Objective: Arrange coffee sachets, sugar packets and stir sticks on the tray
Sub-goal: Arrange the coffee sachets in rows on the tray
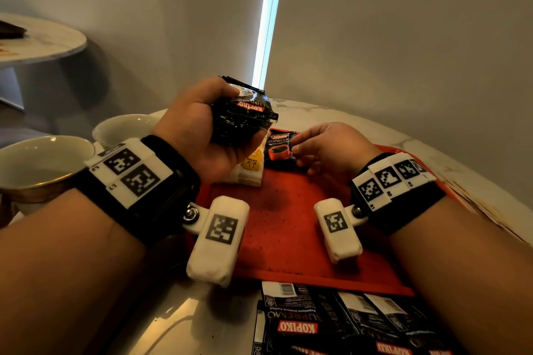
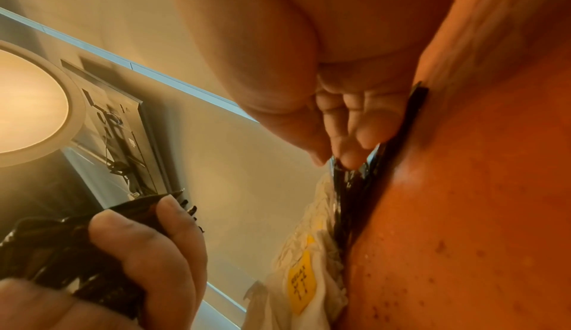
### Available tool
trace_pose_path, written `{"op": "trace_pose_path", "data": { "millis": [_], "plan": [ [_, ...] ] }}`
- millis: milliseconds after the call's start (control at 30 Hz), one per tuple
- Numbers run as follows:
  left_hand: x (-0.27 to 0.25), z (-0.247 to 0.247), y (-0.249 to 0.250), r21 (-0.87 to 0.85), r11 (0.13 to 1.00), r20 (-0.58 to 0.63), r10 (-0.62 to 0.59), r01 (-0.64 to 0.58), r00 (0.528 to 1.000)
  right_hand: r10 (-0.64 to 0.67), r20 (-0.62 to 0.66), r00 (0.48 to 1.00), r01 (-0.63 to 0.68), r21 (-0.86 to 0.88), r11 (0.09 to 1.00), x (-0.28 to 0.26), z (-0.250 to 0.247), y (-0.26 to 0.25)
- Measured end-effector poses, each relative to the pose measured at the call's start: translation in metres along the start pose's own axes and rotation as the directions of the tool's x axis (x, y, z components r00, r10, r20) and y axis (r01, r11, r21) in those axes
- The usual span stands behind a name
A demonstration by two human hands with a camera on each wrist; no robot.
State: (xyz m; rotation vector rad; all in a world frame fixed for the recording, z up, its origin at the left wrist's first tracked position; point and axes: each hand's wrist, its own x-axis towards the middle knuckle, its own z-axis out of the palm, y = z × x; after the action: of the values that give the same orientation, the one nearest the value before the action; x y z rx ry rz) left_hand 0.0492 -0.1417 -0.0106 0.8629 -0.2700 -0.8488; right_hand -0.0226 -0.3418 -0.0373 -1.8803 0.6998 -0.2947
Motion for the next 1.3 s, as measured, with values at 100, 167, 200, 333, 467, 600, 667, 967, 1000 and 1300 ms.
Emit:
{"op": "trace_pose_path", "data": {
  "millis": [100, 167, 200, 333, 467, 600, 667, 967, 1000, 1300],
  "plan": [
    [0.0, 0.0, 0.0, 0.006, 1.0, 0.003, 0.001, -0.001, 1.0, 0.006, 0.0, 1.0, -0.006, 0.006, 1.0, 0.002, -0.001, -0.001],
    [0.0, 0.0, 0.001, 0.008, 1.0, 0.003, 0.003, -0.003, 1.0, 0.01, -0.002, 1.0, -0.01, 0.014, 1.0, 0.001, -0.001, -0.001],
    [0.0, 0.0, 0.001, 0.008, 1.0, 0.004, 0.004, -0.004, 1.0, 0.008, -0.006, 1.0, -0.007, 0.015, 1.0, 0.001, -0.001, -0.001],
    [-0.001, 0.001, 0.0, 0.007, 1.0, 0.004, 0.006, -0.006, 1.0, -0.01, -0.023, 1.0, 0.01, 0.022, 1.0, 0.001, -0.001, 0.0],
    [0.0, 0.002, -0.001, 0.013, 1.0, -0.004, 0.003, -0.003, 1.0, -0.01, -0.014, 1.0, 0.01, 0.005, 1.0, 0.002, 0.0, 0.0],
    [-0.001, 0.002, -0.001, 0.009, 1.0, -0.002, 0.006, -0.006, 1.0, -0.014, -0.029, 0.999, 0.014, 0.005, 1.0, 0.003, 0.0, 0.001],
    [0.0, 0.001, -0.001, 0.004, 1.0, 0.006, 0.004, -0.004, 1.0, -0.013, -0.03, 0.999, 0.013, 0.002, 1.0, 0.004, -0.001, 0.001],
    [0.0, 0.001, -0.003, 0.036, 0.999, -0.004, 0.0, 0.001, 1.0, 0.003, -0.043, 0.999, -0.002, 0.03, 1.0, 0.008, -0.003, 0.004],
    [0.0, 0.001, -0.003, 0.044, 0.999, -0.006, -0.001, 0.001, 1.0, -0.001, -0.046, 0.999, 0.003, 0.041, 0.999, 0.008, -0.003, 0.004],
    [0.0, 0.001, -0.005, 0.053, 0.998, 0.014, -0.013, 0.013, 1.0, -0.439, -0.013, 0.899, 0.437, 0.109, 0.893, -0.017, -0.013, -0.019]
  ]
}}
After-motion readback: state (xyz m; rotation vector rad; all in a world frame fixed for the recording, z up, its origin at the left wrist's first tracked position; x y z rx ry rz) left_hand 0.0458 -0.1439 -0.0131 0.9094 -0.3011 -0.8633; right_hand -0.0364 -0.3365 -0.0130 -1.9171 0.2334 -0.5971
